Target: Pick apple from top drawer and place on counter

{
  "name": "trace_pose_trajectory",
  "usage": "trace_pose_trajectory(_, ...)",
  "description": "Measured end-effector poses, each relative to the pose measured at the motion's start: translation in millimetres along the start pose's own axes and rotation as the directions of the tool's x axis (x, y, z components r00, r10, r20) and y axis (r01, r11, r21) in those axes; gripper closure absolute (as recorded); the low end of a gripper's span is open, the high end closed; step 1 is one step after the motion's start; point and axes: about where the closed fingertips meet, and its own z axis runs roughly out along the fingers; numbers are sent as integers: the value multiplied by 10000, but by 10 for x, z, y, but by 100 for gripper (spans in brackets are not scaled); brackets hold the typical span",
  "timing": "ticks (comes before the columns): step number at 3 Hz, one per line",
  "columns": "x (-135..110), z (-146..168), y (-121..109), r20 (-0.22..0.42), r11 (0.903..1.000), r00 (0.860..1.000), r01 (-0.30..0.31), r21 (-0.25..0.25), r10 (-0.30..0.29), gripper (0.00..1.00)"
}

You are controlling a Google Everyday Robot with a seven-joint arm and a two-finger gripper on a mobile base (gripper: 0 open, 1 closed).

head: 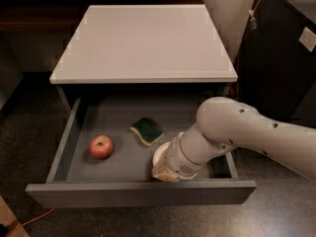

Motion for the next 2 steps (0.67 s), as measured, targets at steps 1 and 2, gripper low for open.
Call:
trace_pose_trajectory(1,-5,-6,2,5,10000,10000,9,6,-9,100)
trace_pose_trajectory(2,-318,61,-328,232,9985,9983,540,0,-540,76)
